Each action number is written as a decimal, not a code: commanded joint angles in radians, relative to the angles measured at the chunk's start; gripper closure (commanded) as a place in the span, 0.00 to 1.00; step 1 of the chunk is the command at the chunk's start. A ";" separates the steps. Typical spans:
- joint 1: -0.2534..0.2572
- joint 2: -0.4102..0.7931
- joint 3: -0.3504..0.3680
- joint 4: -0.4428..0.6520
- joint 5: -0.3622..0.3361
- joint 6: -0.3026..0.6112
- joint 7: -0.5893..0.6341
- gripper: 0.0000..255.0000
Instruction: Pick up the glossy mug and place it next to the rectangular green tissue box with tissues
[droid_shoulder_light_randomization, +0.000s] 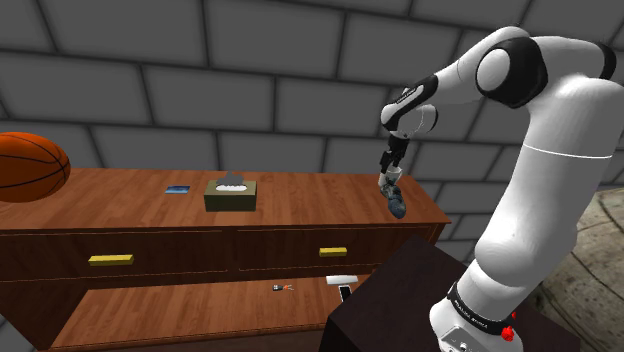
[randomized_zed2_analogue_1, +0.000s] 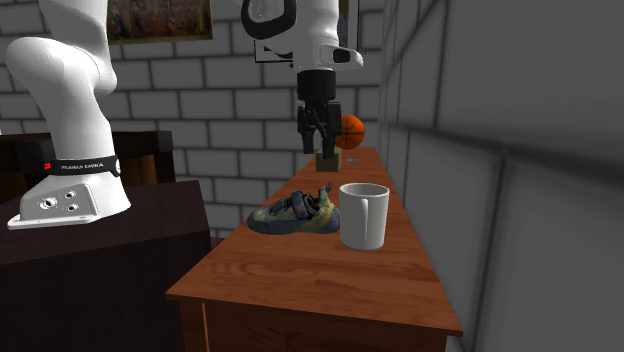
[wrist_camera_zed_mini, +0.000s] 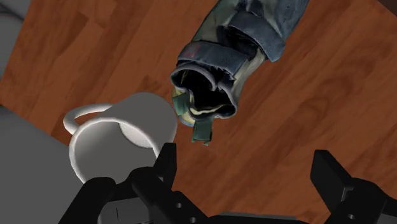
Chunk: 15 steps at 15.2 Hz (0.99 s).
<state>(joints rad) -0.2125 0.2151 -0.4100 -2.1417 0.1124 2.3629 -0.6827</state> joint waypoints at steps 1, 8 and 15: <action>-0.026 0.079 0.004 0.062 0.043 0.022 -0.039 0.00; -0.103 0.254 0.031 0.214 0.125 0.058 -0.109 0.00; -0.120 0.311 0.052 0.219 0.153 0.108 -0.127 0.00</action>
<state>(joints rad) -0.3313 0.5228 -0.3595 -1.9225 0.2636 2.4672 -0.8086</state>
